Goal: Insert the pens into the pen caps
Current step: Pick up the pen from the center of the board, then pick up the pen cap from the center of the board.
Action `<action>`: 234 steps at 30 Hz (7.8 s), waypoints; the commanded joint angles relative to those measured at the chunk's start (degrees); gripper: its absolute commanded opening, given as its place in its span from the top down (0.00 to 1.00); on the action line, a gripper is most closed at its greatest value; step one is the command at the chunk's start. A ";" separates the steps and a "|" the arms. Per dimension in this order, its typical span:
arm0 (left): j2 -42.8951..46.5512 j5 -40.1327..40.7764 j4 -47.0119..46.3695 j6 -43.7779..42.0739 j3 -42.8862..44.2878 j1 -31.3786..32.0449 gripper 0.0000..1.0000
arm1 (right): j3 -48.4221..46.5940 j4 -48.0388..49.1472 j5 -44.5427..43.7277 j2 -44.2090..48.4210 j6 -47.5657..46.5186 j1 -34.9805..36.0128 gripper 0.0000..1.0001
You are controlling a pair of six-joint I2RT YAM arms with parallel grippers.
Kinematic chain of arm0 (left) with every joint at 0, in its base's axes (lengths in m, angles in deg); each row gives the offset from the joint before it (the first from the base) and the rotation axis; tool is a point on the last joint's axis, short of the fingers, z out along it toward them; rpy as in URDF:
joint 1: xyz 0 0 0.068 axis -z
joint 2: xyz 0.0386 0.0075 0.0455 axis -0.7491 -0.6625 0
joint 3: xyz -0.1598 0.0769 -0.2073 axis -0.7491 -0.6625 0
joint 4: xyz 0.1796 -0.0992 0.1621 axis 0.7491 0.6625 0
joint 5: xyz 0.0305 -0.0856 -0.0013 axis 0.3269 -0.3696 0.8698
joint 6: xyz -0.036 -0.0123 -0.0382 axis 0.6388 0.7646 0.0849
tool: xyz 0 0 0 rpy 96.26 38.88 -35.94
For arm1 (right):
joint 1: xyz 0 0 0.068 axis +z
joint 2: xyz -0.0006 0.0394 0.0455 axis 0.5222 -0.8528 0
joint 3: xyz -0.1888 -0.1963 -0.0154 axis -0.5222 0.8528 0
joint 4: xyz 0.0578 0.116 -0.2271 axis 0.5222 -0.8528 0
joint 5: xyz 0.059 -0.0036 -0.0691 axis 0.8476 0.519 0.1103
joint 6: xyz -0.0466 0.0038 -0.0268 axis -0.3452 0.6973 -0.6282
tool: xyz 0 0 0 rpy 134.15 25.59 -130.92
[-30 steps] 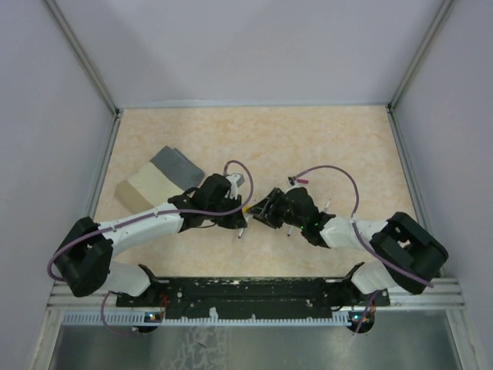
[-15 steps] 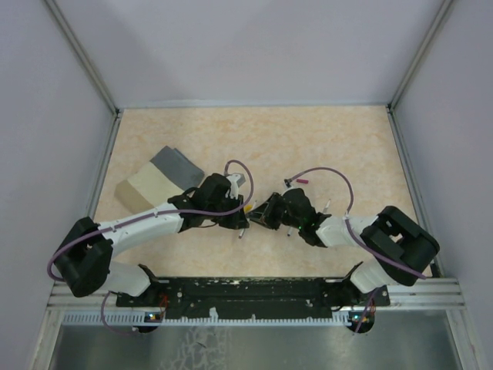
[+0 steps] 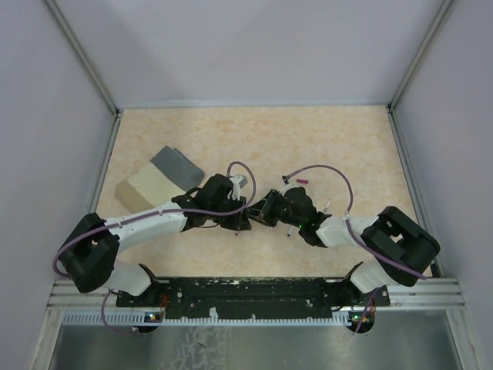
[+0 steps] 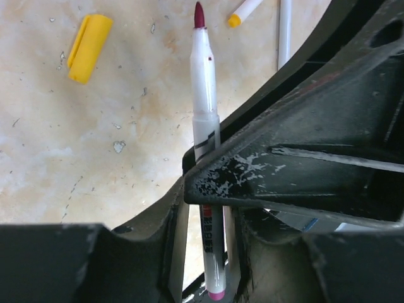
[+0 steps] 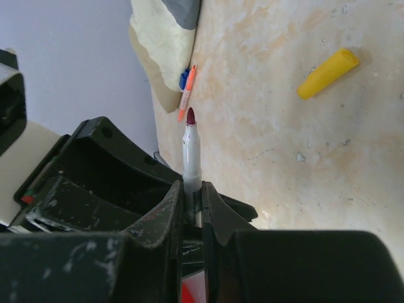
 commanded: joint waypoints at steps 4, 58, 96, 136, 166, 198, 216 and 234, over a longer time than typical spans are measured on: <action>-0.09 -0.20 -0.46 -1.46 1.03 0.22 0.77 | -1.97 1.65 -0.73 3.61 -2.50 0.65 1.00; 25.30 4.08 1.67 -22.14 2.35 -0.93 1.00 | -38.17 -61.94 -38.19 -0.14 -48.59 -12.33 0.52; 27.01 12.68 3.72 -22.95 -2.25 -1.28 1.00 | -58.68 -86.87 -40.78 -27.78 8.44 -20.01 0.54; 25.18 10.93 3.73 -23.08 -2.11 -1.63 1.00 | -59.18 -87.71 -45.55 -27.33 5.63 -20.74 0.57; 24.92 10.14 3.65 -23.08 -2.07 -1.89 1.00 | -50.47 -85.88 -42.60 -25.84 8.42 -20.77 0.59; 24.91 10.77 3.69 -22.89 -2.11 -1.95 1.00 | -33.68 -58.94 -30.68 -18.04 -35.44 -20.76 0.86; 24.30 10.75 3.49 -22.90 -1.99 -2.13 1.00 | -36.29 -64.11 -23.02 -20.80 -56.01 -20.80 0.73; 24.22 11.05 3.07 -22.66 -2.34 -2.59 1.00 | -36.87 -62.75 -21.54 -22.04 -58.49 -21.07 0.87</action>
